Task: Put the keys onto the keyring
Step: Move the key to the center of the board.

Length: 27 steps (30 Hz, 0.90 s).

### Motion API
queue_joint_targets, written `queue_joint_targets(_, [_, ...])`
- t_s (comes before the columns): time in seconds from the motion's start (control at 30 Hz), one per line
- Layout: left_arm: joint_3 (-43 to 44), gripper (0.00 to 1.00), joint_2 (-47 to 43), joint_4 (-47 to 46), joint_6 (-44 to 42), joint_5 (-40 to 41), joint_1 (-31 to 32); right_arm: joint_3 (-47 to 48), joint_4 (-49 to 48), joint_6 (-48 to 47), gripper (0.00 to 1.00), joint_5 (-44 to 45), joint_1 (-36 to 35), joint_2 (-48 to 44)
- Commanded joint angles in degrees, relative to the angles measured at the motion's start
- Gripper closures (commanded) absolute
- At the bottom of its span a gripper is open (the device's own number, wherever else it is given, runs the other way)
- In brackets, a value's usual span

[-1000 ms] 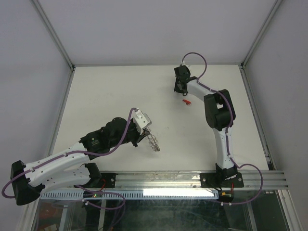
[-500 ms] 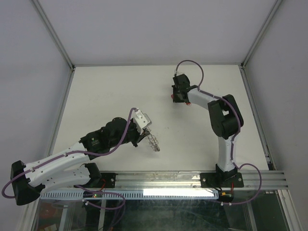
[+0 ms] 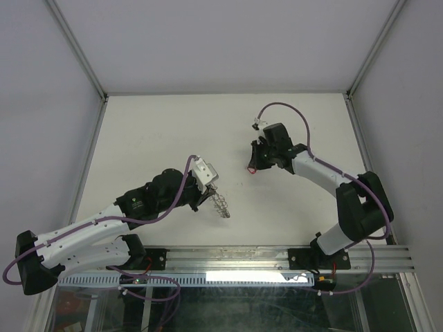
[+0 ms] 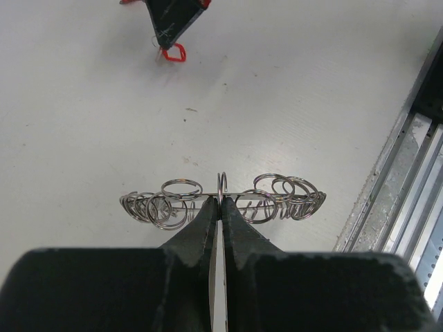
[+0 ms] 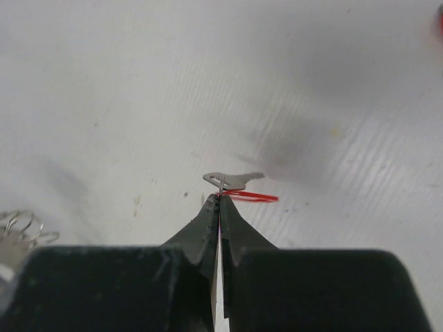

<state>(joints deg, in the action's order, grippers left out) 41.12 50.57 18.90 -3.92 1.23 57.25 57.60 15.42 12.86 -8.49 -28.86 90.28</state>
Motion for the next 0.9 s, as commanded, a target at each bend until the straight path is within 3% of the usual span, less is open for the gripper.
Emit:
queue_joint_targets(0.0, [2.16, 1.00, -0.40, -1.80, -0.65, -1.41, -0.83, -3.19, 4.41, -1.95, 1.00, -13.90, -0.08, -5.68])
queue_joint_targets(0.13, [2.28, 1.00, 0.03, -1.44, -0.65, -1.66, -0.83, -7.39, 6.63, -2.18, 1.00, -25.24, -0.21, -8.37])
queue_joint_targets(0.23, [2.42, 1.00, 0.43, -1.32, -0.81, -1.83, -0.82, -9.46, 7.55, -1.76, 1.00, -29.06, -0.56, -7.95])
queue_joint_targets(0.6, [2.64, 1.00, 1.35, -0.69, -1.17, -2.27, -0.83, -8.41, 13.30, -0.79, 1.00, -7.38, -1.19, -5.67])
queue_joint_targets(0.77, [2.73, 1.00, 1.72, -0.59, -1.28, -2.38, -0.86, -6.80, 12.56, -1.58, 1.00, -3.62, -1.24, -3.38])
queue_joint_targets(0.87, [2.73, 1.00, 1.88, -0.50, -1.28, -2.36, -0.87, -5.99, 11.77, -1.69, 0.94, -3.67, -1.39, -2.43])
